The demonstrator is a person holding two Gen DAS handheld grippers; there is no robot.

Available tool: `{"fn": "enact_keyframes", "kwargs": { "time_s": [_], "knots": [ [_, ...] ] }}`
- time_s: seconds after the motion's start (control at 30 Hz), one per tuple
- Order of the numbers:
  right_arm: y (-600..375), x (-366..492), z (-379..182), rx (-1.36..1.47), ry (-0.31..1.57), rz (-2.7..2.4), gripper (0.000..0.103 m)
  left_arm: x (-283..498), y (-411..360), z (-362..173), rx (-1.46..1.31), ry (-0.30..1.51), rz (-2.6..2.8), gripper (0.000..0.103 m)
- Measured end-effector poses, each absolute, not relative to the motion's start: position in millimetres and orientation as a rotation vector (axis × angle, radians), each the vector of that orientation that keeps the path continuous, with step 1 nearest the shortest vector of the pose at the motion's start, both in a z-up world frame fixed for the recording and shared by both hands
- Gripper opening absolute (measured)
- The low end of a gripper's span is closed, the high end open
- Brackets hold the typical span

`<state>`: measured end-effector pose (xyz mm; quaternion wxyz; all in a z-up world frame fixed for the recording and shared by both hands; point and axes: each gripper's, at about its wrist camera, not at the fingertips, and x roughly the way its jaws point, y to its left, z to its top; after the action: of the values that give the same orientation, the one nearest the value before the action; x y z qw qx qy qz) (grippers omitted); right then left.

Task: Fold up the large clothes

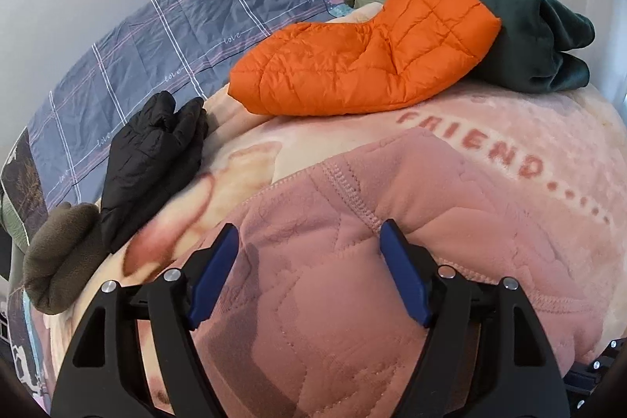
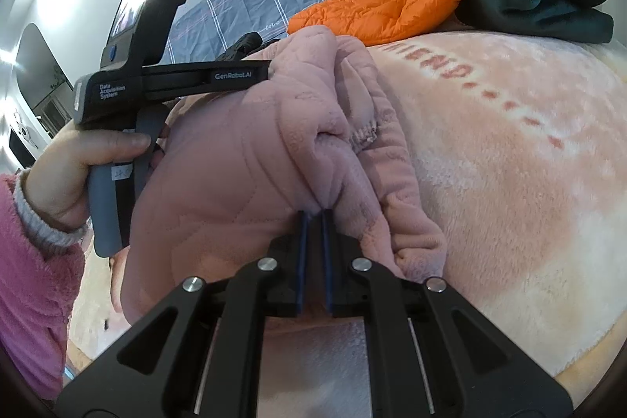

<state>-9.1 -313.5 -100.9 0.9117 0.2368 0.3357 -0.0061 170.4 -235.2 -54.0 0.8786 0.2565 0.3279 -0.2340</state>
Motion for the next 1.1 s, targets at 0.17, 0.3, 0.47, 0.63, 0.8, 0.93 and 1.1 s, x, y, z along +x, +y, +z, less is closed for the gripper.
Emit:
{"fn": "enact_keyframes", "kwargs": {
  "time_s": [0.17,0.3,0.47,0.63,0.8,0.93,1.1],
  "knots": [
    [-313.1,-10.5,-101.6,0.486,0.683,-0.013,0.007,172.5,-232.1,-52.8,0.513,0.692,-0.503,0.076],
    [-313.1,-11.5,-102.3,0.484,0.684,-0.009,0.007,163.9,-228.5,-38.1,0.486,0.667,-0.559,0.071],
    [-312.1,-12.2,-101.3,0.485,0.684,-0.007,0.007,145.6,-240.7,-20.4,0.418,0.705,-0.717,0.071],
    [-310.8,-13.3,-102.9,0.483,0.683,-0.013,0.007,159.5,-255.4,-62.7,0.476,0.762,-0.7,0.078],
    [-309.1,-12.9,-100.3,0.476,0.679,-0.012,0.008,170.5,-253.6,-67.6,0.446,0.805,-0.716,0.081],
    [-310.3,-22.4,-86.4,0.474,0.659,-0.026,0.011,167.5,-254.8,-68.9,0.456,0.792,-0.707,0.082],
    [-298.6,-34.9,-53.3,0.357,0.552,-0.015,0.016,167.1,-252.1,-67.3,0.464,0.787,-0.703,0.082]
  ]
}}
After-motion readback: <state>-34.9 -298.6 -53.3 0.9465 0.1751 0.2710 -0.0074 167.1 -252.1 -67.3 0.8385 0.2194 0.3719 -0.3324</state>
